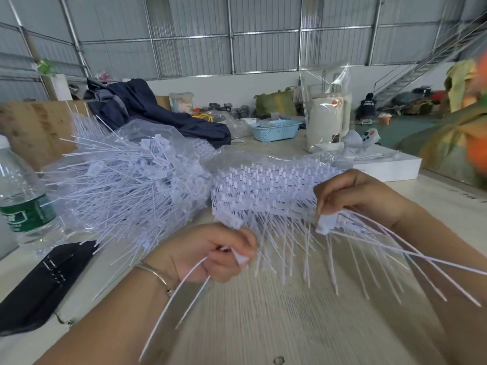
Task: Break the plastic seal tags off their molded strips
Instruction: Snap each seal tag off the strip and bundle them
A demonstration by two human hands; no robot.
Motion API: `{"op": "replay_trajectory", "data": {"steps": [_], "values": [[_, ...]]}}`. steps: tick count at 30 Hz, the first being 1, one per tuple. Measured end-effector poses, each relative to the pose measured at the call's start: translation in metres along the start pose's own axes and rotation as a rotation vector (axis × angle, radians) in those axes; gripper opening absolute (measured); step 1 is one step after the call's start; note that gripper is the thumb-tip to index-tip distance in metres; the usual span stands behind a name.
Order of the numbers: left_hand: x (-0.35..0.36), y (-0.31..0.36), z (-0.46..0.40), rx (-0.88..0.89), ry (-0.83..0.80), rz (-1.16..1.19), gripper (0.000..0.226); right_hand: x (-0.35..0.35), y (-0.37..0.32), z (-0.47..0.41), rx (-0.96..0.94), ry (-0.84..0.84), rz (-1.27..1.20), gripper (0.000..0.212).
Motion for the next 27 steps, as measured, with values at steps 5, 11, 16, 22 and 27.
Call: {"op": "replay_trajectory", "data": {"steps": [5, 11, 16, 22, 27], "values": [[-0.015, 0.0, -0.014, 0.267, 0.313, 0.113, 0.028, 0.026, 0.009, -0.009, 0.06, 0.049, 0.159, 0.017], [-0.021, -0.009, -0.018, 0.237, 0.532, 0.221, 0.035, 0.044, 0.016, -0.014, 0.08, 0.091, 0.164, 0.018], [-0.022, -0.018, -0.021, 0.204, 0.558, 0.321, 0.057, 0.05, 0.01, -0.015, -0.095, 0.297, 0.33, 0.012], [-0.021, -0.004, -0.016, 0.41, 0.629, 0.114, 0.023, 0.054, 0.01, -0.016, -0.16, 0.388, 0.35, 0.012], [-0.021, 0.0, -0.015, 0.49, 0.619, 0.135, 0.016, 0.055, 0.017, -0.019, -0.078, 0.266, 0.289, 0.016]]}}
Point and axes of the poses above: each hand's wrist, its own z-axis away from the middle knuckle, its own x-axis out of the palm, y = z × x, the point moved 4 cm from there along -z, towards the middle knuckle, and after that the axes turned 8 degrees about z, right-handed, at the moved point
